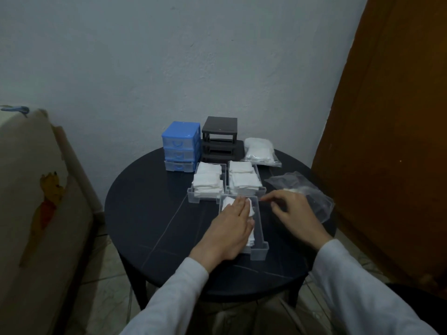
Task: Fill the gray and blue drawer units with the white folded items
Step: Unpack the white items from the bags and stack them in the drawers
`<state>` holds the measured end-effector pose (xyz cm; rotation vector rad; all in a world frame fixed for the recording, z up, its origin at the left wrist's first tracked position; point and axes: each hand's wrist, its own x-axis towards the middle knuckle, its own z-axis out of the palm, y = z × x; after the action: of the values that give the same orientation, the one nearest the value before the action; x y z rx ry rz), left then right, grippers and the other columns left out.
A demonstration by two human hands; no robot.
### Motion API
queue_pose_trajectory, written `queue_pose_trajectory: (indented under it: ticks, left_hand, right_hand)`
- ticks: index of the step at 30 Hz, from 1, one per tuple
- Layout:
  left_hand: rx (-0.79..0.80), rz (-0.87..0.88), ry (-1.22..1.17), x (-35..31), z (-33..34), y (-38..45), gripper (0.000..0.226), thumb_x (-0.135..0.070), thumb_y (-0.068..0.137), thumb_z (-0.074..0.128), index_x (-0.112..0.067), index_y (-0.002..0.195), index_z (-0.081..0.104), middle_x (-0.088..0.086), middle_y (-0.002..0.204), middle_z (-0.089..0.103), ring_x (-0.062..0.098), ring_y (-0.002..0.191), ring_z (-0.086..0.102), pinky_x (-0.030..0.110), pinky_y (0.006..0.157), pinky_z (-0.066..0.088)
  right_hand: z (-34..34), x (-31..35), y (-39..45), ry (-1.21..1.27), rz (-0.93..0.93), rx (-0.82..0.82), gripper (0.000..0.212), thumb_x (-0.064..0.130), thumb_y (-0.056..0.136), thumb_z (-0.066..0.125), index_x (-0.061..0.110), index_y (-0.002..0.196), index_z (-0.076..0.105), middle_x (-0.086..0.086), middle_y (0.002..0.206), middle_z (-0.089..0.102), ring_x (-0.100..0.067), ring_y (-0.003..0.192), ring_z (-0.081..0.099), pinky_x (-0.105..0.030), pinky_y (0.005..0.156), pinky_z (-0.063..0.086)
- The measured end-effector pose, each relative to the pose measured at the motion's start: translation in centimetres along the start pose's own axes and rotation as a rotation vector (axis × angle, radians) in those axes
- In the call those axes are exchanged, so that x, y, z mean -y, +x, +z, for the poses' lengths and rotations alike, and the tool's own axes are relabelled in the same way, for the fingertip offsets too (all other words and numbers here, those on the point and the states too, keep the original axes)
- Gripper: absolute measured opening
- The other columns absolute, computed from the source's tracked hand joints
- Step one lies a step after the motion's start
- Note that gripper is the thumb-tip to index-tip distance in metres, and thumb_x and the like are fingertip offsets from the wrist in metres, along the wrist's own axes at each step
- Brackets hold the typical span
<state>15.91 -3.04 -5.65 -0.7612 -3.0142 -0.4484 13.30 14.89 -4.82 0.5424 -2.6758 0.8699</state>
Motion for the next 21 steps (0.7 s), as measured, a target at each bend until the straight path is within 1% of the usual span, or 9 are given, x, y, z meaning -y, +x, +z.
queue_pose_trajectory:
  ticks: [4, 7, 11, 13, 15, 17, 19, 20, 21]
  left_hand:
    - [0.092, -0.007, 0.074, 0.2, -0.1, 0.2, 0.058, -0.034, 0.103, 0.018, -0.008, 0.148, -0.008, 0.006, 0.157, -0.012, 0.013, 0.144, -0.012, 0.022, 0.113, -0.008]
    - [0.071, -0.016, 0.035, 0.2, -0.3, 0.2, 0.057, -0.034, 0.103, 0.019, -0.009, 0.148, -0.005, 0.005, 0.158, -0.008, 0.012, 0.145, -0.009, 0.021, 0.113, -0.007]
    - [-0.063, -0.046, -0.084, -0.3, -1.2, -0.1, 0.056, -0.032, 0.102, 0.030, -0.011, 0.150, 0.010, 0.003, 0.158, 0.008, 0.011, 0.145, 0.006, 0.020, 0.114, 0.004]
    - [-0.159, -0.045, -0.117, -1.0, -1.8, -0.2, 0.053, -0.028, 0.101, 0.034, -0.013, 0.149, 0.018, 0.001, 0.157, 0.016, 0.010, 0.144, 0.012, 0.019, 0.112, 0.009]
    - [-0.301, -0.029, -0.164, -2.0, -2.3, 0.0, 0.047, -0.022, 0.099, 0.037, -0.015, 0.145, 0.030, 0.001, 0.151, 0.031, 0.011, 0.139, 0.026, 0.020, 0.109, 0.021]
    - [-0.413, -0.005, -0.275, -3.4, -2.6, 0.6, 0.037, -0.018, 0.097, 0.040, -0.017, 0.134, 0.044, -0.001, 0.135, 0.048, 0.011, 0.124, 0.042, 0.022, 0.098, 0.033]
    - [-0.442, -0.014, -0.434, -5.0, -2.5, 1.8, 0.031, -0.014, 0.095, 0.043, -0.017, 0.125, 0.053, 0.001, 0.124, 0.055, 0.014, 0.114, 0.049, 0.027, 0.093, 0.040]
    - [-0.437, -0.032, -0.501, -5.8, -2.3, 2.6, 0.029, -0.012, 0.095, 0.044, -0.016, 0.122, 0.055, 0.003, 0.121, 0.057, 0.016, 0.111, 0.051, 0.029, 0.093, 0.041]
    - [-0.420, -0.058, -0.571, -6.4, -2.1, 3.6, 0.029, -0.012, 0.095, 0.044, -0.016, 0.120, 0.056, 0.004, 0.121, 0.058, 0.016, 0.111, 0.052, 0.028, 0.092, 0.041]
  right_hand:
    - [-0.6, -0.2, -0.5, -0.035, 0.000, 0.021, 0.026, 0.007, 0.090, 0.053, 0.023, 0.109, 0.063, 0.004, 0.110, 0.063, 0.001, 0.097, 0.054, -0.011, 0.082, 0.041]
    - [-1.5, -0.2, -0.6, -0.045, -0.002, -0.006, 0.025, 0.007, 0.090, 0.053, 0.024, 0.107, 0.062, 0.004, 0.109, 0.063, 0.001, 0.093, 0.055, -0.009, 0.077, 0.042]
    - [-3.6, -0.6, -0.5, -0.045, 0.011, -0.085, 0.023, 0.007, 0.091, 0.053, 0.022, 0.105, 0.063, 0.003, 0.111, 0.063, 0.000, 0.097, 0.054, -0.006, 0.076, 0.040]
    - [-4.7, -1.2, -0.8, -0.069, 0.029, -0.115, 0.021, 0.009, 0.090, 0.054, 0.022, 0.105, 0.063, 0.003, 0.113, 0.061, -0.001, 0.098, 0.052, -0.006, 0.076, 0.038]
    - [-5.6, -1.9, -1.1, -0.093, 0.048, -0.137, 0.023, 0.009, 0.089, 0.055, 0.022, 0.106, 0.061, 0.002, 0.116, 0.059, -0.004, 0.103, 0.051, -0.010, 0.082, 0.038]
    - [-6.1, -2.8, -1.3, -0.130, 0.071, -0.134, 0.026, 0.011, 0.089, 0.056, 0.025, 0.110, 0.059, 0.004, 0.122, 0.054, -0.007, 0.112, 0.047, -0.019, 0.092, 0.037]
    - [-6.3, -3.6, -1.5, -0.174, 0.129, -0.089, 0.030, 0.018, 0.090, 0.057, 0.026, 0.118, 0.055, 0.004, 0.129, 0.049, -0.010, 0.120, 0.043, -0.026, 0.098, 0.035]
    - [-6.3, -3.9, -1.7, -0.170, 0.164, -0.064, 0.032, 0.019, 0.090, 0.057, 0.026, 0.121, 0.054, 0.004, 0.130, 0.049, -0.012, 0.121, 0.043, -0.026, 0.097, 0.036]
    - [-6.3, -4.1, -1.8, -0.143, 0.191, -0.049, 0.032, 0.017, 0.090, 0.057, 0.026, 0.121, 0.054, 0.002, 0.128, 0.050, -0.012, 0.118, 0.046, -0.024, 0.094, 0.038]
